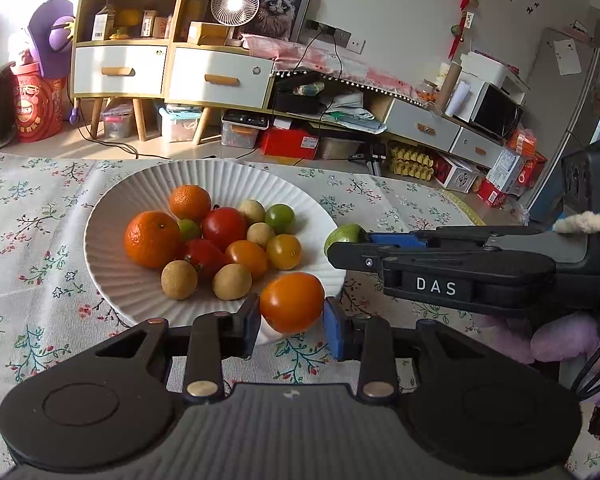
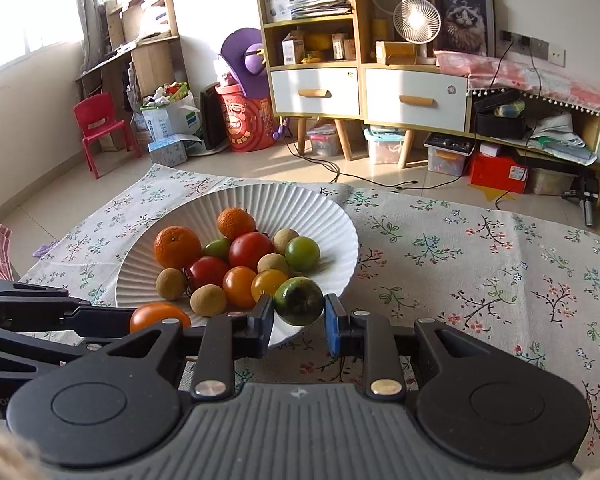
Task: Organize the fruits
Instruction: 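Carry the orange tomato and green lime over the white plate, then open both tools to drop the orange tomato and lime into the plate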
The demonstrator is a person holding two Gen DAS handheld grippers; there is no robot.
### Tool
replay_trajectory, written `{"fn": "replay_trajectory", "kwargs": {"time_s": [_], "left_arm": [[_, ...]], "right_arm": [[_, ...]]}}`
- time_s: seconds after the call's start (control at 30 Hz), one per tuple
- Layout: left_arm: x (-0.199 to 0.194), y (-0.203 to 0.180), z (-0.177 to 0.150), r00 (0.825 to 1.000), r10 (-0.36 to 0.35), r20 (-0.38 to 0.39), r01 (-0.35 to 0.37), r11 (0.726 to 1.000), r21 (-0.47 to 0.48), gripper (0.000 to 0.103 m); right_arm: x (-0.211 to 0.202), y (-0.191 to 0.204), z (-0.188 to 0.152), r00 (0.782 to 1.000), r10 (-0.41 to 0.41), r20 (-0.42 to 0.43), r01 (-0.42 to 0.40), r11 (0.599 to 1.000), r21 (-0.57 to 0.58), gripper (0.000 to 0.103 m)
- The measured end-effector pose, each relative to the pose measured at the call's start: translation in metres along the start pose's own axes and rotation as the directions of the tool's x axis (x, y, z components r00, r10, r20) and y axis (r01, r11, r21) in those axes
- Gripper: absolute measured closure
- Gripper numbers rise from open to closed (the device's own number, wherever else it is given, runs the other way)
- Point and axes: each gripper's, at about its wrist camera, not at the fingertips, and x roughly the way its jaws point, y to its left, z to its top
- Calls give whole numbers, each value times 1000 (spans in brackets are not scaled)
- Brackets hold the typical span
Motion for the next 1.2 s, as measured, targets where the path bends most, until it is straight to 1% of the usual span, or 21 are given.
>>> {"fn": "replay_trajectory", "kwargs": {"time_s": [0.2,0.4,0.53,0.83,0.93,0.97,1.0,1.03,1.1,1.13,1.17,1.2], "left_arm": [[16,-4,1,1000,18,-9,-18,1000,5,78],[21,-7,4,999,35,0,-35,999,23,78],[24,-9,4,998,60,6,-60,997,43,78],[27,-12,7,997,69,21,-71,995,72,78],[25,-11,7,997,68,27,-70,995,75,76],[23,-11,7,997,67,29,-69,995,74,73],[20,-13,7,997,70,34,-72,995,71,68],[17,-13,6,996,75,38,-77,995,70,65],[9,-15,6,995,84,47,-87,994,69,54],[4,-16,6,995,87,51,-90,994,69,50],[0,-16,6,994,92,52,-95,993,69,45],[-6,-17,6,993,106,54,-109,992,66,38]], "right_arm": [[8,-5,5,1000,25,-2,-25,999,-24,79],[15,-7,9,1000,31,-2,-31,999,-41,79],[18,-11,10,999,36,2,-36,999,-36,79],[21,-9,10,999,45,3,-45,998,-41,78],[19,-9,10,999,39,10,-38,999,-30,75],[17,-9,10,999,40,10,-39,999,-26,71],[15,-8,10,999,39,12,-38,999,-24,67],[14,-8,12,999,34,15,-34,999,-24,65],[8,-7,14,1000,19,23,-19,1000,-12,54],[5,-8,15,1000,3,29,-4,1000,6,50],[1,-8,17,999,-20,34,19,999,32,41],[-3,-7,19,998,-49,35,46,997,64,35]]}}
